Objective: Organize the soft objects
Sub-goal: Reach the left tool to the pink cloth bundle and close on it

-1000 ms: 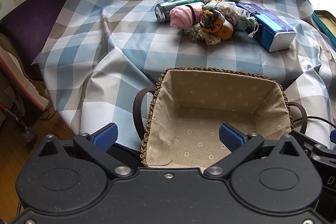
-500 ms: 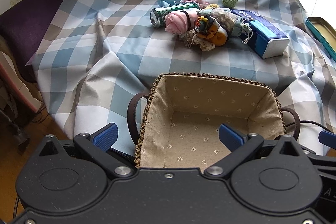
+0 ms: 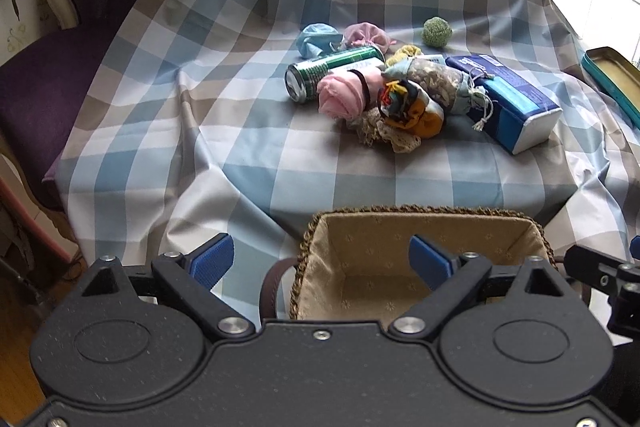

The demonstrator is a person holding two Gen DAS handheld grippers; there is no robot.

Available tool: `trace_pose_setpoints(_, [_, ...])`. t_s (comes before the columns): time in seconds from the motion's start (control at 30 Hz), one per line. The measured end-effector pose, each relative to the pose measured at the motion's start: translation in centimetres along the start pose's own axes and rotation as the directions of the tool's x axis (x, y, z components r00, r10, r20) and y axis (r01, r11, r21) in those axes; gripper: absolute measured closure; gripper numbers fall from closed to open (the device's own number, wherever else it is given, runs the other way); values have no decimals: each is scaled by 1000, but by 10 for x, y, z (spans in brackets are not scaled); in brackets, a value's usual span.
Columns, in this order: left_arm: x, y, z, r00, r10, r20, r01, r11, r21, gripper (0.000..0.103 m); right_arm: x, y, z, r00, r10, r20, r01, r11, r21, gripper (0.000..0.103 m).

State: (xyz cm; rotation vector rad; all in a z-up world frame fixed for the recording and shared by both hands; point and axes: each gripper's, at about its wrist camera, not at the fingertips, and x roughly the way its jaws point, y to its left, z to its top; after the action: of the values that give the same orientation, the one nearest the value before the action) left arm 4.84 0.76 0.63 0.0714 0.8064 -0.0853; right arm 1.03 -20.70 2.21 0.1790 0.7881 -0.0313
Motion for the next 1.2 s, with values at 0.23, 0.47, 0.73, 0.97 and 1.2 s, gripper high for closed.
trace_pose_setpoints(0.23, [27, 1, 19, 1000, 6, 7, -6, 1000, 19, 11, 23, -1, 34, 999, 26, 22, -26, 999, 30, 4])
trace_pose_setpoints(0.47, [52, 5, 38, 1000, -2, 4, 1, 1000, 19, 11, 48, 3, 54, 999, 50, 18, -51, 998, 45, 4])
trace_pose_setpoints(0.73, [89, 5, 64, 1000, -6, -24, 7, 1000, 20, 11, 76, -1, 62, 997, 73, 2, -73, 995, 74, 4])
trace_pose_setpoints(0.97, [115, 0, 87, 999, -27, -44, 27, 1000, 8, 11, 93, -1, 65, 999, 54, 8, -54, 997, 54, 3])
trace_pose_setpoints(1.2, [136, -3, 111, 997, -53, -52, 52, 998, -27, 11, 102, 2, 66, 999, 49, 14, -49, 998, 29, 3])
